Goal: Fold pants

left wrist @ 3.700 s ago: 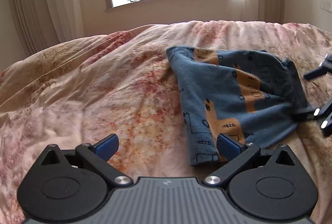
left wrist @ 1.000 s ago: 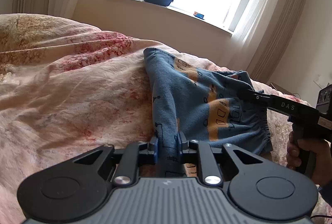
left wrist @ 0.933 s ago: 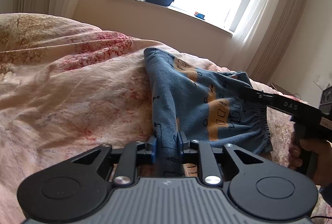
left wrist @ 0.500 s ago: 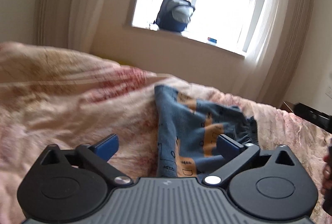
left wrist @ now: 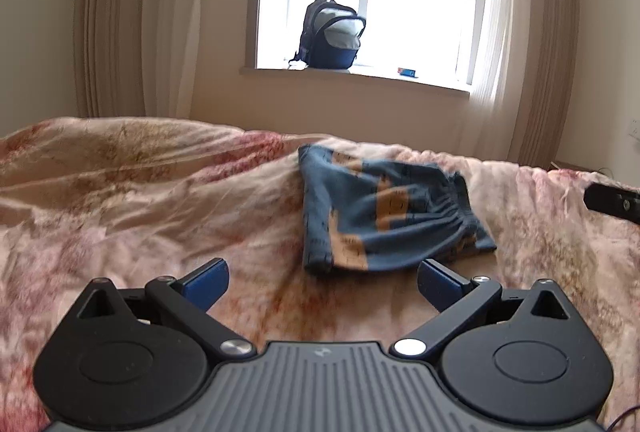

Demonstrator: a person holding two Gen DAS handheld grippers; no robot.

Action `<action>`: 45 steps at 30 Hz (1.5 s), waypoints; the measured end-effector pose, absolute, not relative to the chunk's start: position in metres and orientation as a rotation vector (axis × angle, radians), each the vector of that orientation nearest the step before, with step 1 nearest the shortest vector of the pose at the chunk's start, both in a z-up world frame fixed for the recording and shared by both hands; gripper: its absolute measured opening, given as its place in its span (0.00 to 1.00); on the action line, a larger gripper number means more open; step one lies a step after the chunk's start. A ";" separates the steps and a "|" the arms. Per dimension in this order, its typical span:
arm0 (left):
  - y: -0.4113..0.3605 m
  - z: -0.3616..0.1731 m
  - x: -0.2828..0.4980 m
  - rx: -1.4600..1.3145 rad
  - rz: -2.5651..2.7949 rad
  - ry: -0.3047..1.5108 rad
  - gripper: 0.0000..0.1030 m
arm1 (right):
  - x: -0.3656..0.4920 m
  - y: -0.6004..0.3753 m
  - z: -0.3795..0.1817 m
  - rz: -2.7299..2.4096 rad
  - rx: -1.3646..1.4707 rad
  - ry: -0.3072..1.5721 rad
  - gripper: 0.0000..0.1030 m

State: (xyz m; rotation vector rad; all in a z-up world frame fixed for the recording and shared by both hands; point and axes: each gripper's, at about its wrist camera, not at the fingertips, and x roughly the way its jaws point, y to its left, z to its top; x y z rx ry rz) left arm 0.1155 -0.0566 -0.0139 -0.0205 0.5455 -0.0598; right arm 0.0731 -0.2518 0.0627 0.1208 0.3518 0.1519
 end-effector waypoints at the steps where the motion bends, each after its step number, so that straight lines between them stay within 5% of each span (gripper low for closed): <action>1: -0.055 -0.016 0.114 -0.025 -0.050 0.553 1.00 | 0.071 -0.250 0.059 0.148 0.116 0.356 0.99; 12: -0.045 -0.021 0.115 -0.044 0.021 0.589 1.00 | 0.072 -0.229 0.017 0.238 0.084 0.488 0.99; 45: -0.058 -0.020 0.114 0.016 -0.007 0.586 1.00 | 0.070 -0.232 0.021 0.245 0.113 0.489 0.99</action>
